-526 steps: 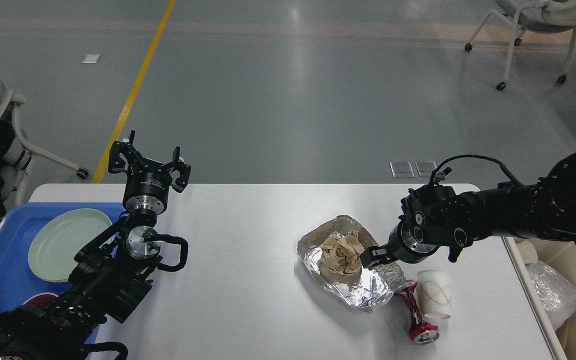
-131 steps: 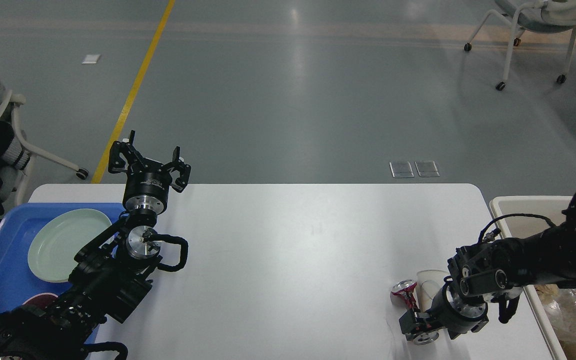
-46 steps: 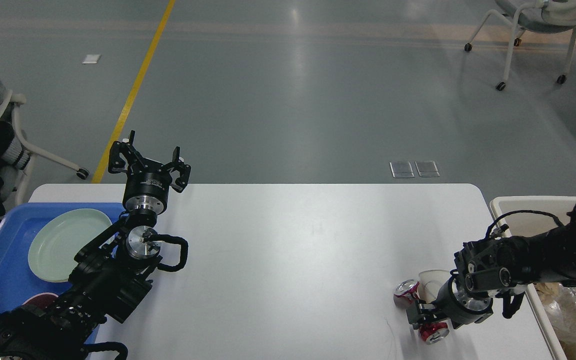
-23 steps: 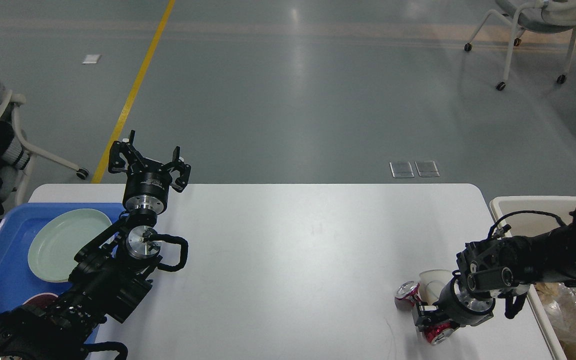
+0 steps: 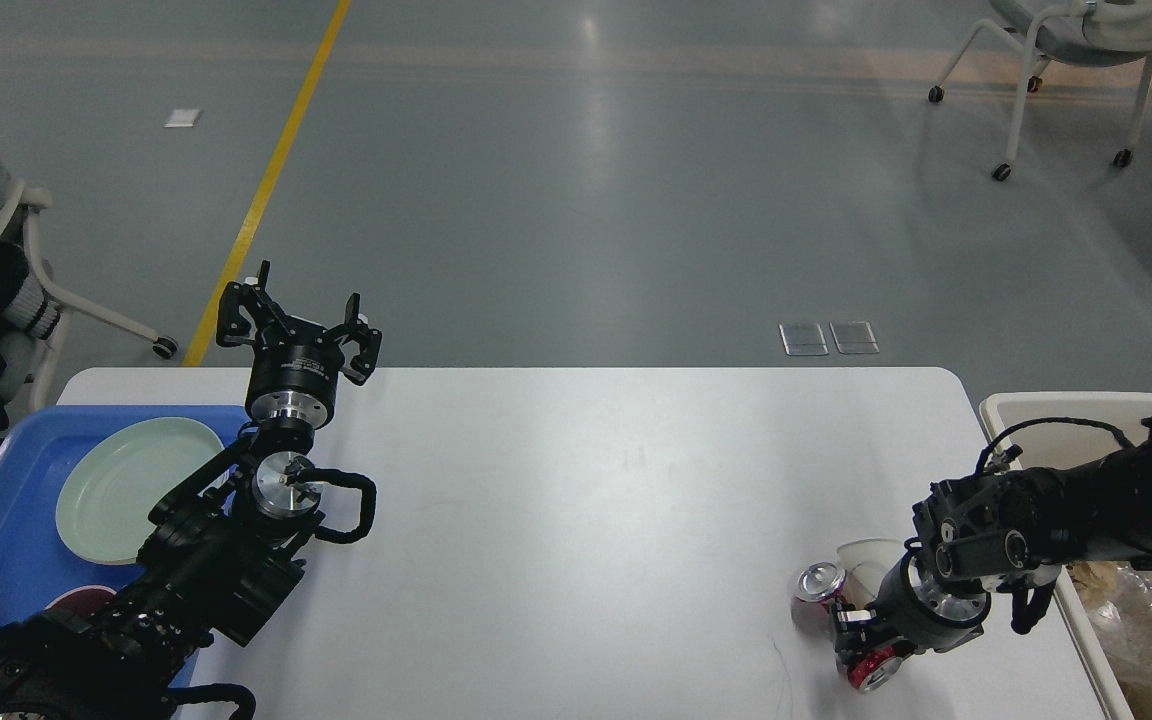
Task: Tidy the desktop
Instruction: 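Close the right gripper around the red-and-white can, then lift the can and carry it over the white bin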
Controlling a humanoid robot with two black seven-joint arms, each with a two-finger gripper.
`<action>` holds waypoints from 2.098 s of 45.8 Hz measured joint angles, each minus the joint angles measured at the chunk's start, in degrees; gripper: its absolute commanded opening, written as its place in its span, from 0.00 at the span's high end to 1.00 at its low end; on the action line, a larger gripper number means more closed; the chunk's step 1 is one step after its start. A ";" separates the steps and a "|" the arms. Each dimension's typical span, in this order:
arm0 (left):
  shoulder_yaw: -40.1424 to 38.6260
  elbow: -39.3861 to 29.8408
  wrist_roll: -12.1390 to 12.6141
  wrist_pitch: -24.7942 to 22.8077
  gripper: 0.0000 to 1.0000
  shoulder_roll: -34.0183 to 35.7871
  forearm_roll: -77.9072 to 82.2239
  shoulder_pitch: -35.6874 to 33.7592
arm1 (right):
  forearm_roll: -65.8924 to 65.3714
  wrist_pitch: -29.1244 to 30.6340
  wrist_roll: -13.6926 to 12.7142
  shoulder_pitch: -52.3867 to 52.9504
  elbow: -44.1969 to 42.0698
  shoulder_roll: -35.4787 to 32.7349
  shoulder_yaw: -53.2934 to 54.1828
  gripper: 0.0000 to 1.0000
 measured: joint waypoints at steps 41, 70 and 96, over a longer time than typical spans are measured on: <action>0.00 0.00 0.00 0.00 0.00 0.00 0.00 0.01 | 0.62 32.48 2.73 45.44 12.62 -19.54 11.14 0.83; 0.00 -0.03 0.00 0.00 0.00 0.00 0.00 -0.02 | -1.13 36.58 1.74 61.19 6.08 -26.23 16.96 0.83; 0.00 -0.02 0.00 0.00 0.00 0.00 0.00 0.01 | -11.78 26.73 1.70 17.22 -27.42 -22.21 8.88 0.68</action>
